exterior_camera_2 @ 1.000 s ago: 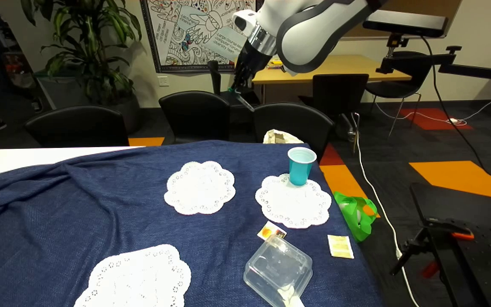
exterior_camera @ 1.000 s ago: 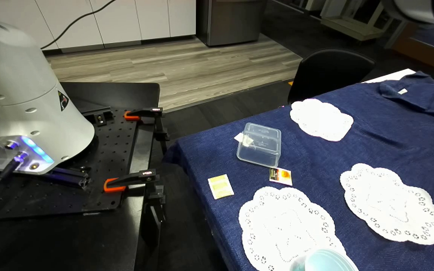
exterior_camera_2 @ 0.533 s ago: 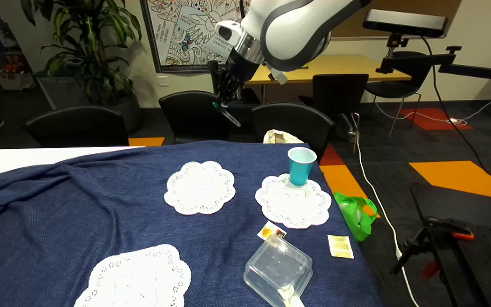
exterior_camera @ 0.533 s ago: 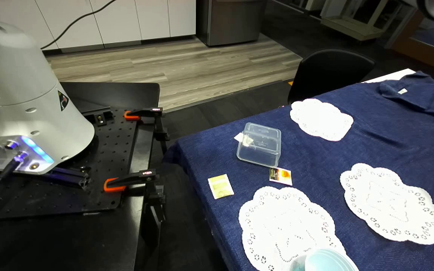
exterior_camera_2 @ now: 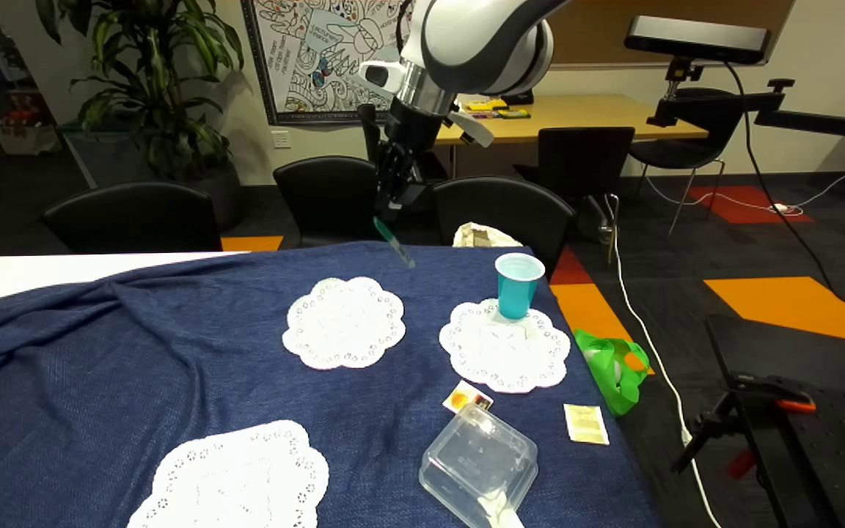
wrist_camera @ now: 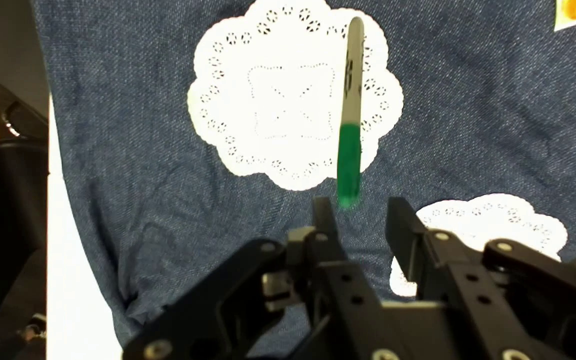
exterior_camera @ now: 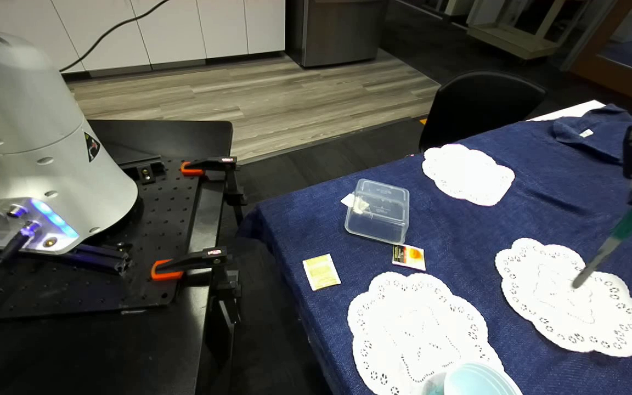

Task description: Remove the green marker from the light blue cup

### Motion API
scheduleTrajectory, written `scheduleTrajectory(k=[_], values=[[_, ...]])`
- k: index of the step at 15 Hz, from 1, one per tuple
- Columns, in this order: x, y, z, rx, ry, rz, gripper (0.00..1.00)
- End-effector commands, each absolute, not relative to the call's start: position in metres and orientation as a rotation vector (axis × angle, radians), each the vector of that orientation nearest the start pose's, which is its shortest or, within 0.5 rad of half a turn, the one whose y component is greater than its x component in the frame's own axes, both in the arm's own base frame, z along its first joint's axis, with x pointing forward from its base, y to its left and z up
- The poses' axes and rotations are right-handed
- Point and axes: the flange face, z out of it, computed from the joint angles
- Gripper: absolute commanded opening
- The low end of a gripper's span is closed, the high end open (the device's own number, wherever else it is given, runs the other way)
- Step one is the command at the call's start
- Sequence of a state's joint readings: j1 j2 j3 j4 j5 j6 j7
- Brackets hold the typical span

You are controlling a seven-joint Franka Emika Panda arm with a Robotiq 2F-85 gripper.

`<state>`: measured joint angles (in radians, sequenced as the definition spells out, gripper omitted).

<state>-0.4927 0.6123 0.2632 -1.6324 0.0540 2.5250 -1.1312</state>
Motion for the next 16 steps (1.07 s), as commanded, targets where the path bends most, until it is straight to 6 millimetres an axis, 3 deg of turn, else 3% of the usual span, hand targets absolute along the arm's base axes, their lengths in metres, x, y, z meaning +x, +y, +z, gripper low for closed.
scheduleTrajectory(k=[1,6,16], values=[[0.698,-0.196,0.305,-2.892,-1.205,-0.422,0.65],[0.695,-0.198,0.307,-2.931,-1.178,-0.268,0.99],[0.678,-0.176,0.335,-3.038,-1.114,-0.308,1.00]])
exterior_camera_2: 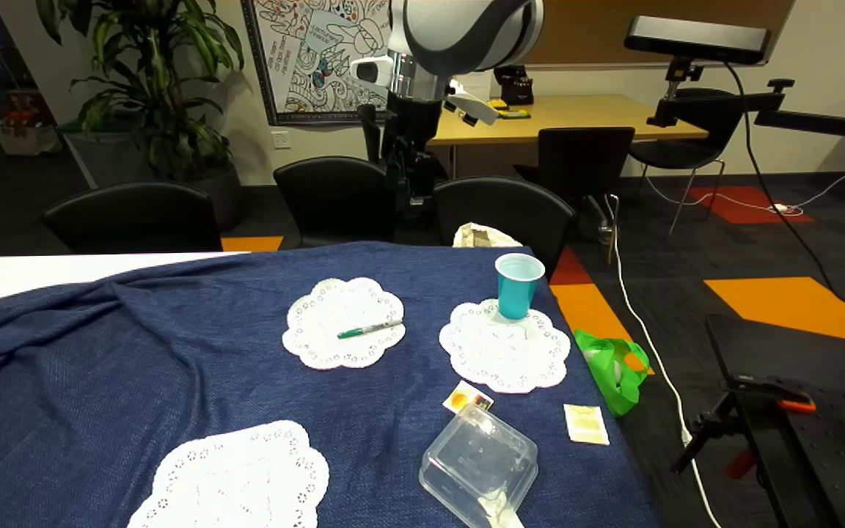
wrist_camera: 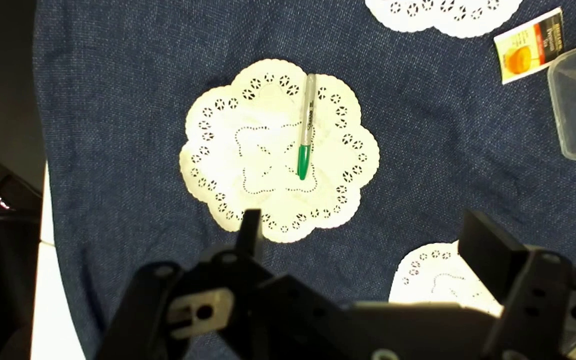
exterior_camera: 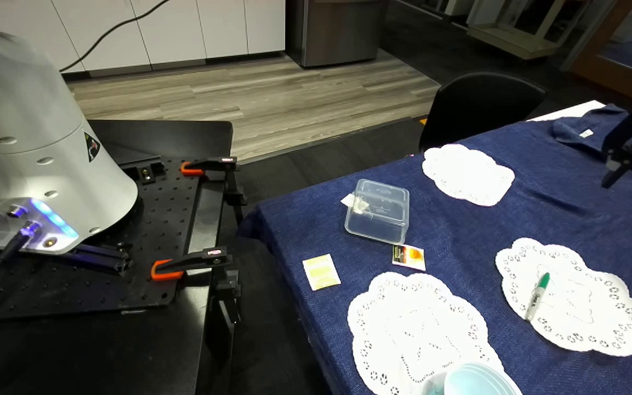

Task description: Remove the green marker from the light blue cup

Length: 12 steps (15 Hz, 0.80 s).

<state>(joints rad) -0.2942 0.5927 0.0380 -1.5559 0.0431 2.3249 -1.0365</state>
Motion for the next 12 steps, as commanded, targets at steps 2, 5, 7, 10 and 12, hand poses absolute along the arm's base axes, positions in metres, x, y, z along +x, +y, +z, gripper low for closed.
scheduleTrajectory(k=[2,5,7,10,12], values=[[0.6902,-0.1807,0.3260,-2.997,-1.138,-0.301,1.00],[0.6861,-0.1786,0.3287,-3.003,-1.125,-0.301,1.00],[0.6850,-0.1792,0.3279,-3.004,-1.122,-0.298,1.00],[0.6848,-0.1793,0.3277,-3.004,-1.121,-0.297,1.00],[0.6849,-0.1793,0.3278,-3.004,-1.121,-0.298,1.00]])
